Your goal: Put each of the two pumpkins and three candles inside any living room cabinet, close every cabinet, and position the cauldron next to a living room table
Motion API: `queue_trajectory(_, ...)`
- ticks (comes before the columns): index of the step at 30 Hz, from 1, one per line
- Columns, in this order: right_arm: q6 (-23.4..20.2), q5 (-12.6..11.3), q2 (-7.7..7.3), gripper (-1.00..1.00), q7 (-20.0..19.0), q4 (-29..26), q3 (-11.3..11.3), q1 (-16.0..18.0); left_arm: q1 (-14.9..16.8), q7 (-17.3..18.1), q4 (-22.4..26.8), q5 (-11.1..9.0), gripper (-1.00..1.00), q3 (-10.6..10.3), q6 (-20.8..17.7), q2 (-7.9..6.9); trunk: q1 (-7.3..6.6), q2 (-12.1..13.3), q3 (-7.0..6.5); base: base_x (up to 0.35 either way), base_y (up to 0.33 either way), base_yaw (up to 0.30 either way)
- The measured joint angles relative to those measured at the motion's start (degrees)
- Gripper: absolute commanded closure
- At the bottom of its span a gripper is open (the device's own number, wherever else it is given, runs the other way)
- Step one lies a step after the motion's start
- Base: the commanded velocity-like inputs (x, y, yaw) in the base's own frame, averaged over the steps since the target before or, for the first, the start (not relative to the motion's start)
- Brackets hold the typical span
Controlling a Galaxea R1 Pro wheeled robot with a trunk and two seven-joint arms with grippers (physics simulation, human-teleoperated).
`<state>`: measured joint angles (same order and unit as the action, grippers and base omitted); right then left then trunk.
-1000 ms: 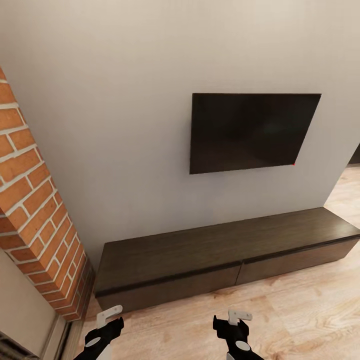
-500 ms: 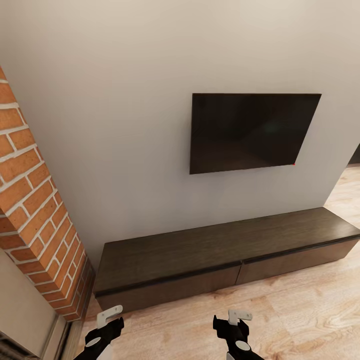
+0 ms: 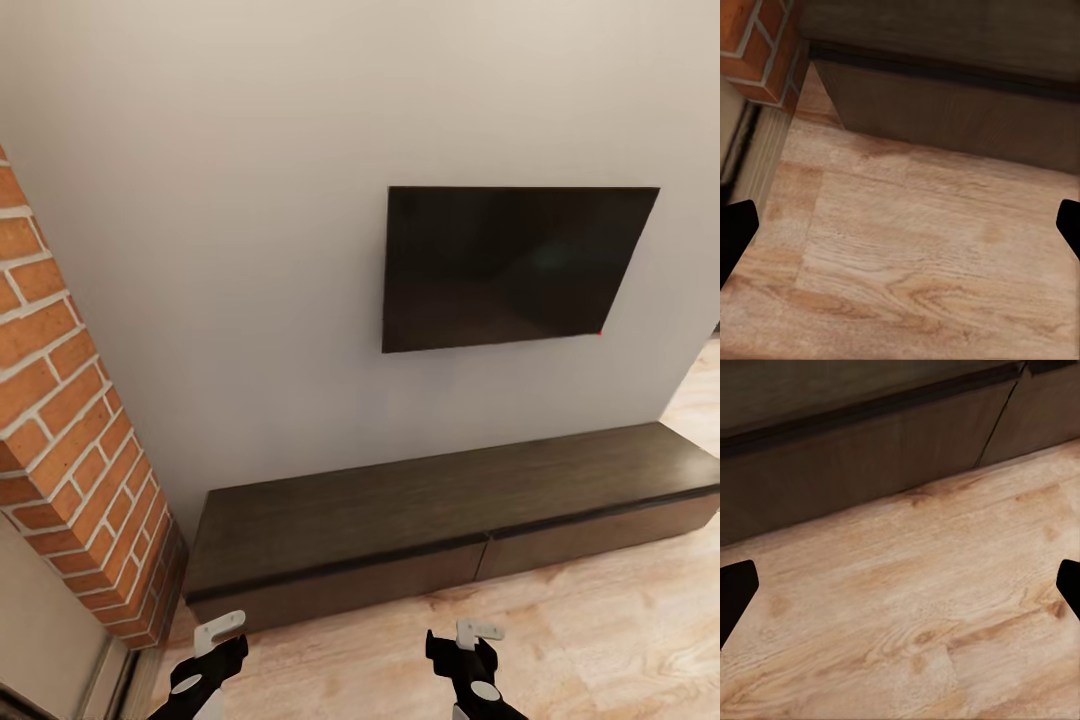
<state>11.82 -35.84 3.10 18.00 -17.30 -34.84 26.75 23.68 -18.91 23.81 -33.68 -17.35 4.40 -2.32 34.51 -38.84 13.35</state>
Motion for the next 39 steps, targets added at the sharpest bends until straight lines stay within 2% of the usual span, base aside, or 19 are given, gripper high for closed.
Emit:
queue_trajectory(9,-0.3,0.0,-0.01,-1.0,-0.1,0.5,-0.1,0.0,0.0,0.0,0.0,0.0,-1.0,0.0,0.0,0.01,0.01,0.0,0.0,0.02,-0.012,0.196)
queue_trajectory(15,-0.2,0.0,-0.01,-1.0,-0.2,0.3,-0.1,0.0,0.0,0.0,0.0,0.0,-1.0,0.0,0.0,0.01,0.01,0.0,0.0,0.035,0.0,0.014)
queue_trajectory(29,-0.2,0.0,-0.01,-1.0,-0.2,0.2,-0.1,0.0,0.0,0.0,0.2,0.2,-1.0,0.1,-0.1,-0.06,0.0,0.0,0.0,0.187,-0.048,0.0)
queue_trajectory(39,-0.2,0.0,-0.09,-1.0,-0.3,0.0,0.0,0.0,0.0,0.2,1.5,0.2,-1.0,0.4,-1.4,-0.11,0.01,0.0,0.0,0.022,-0.001,0.0)
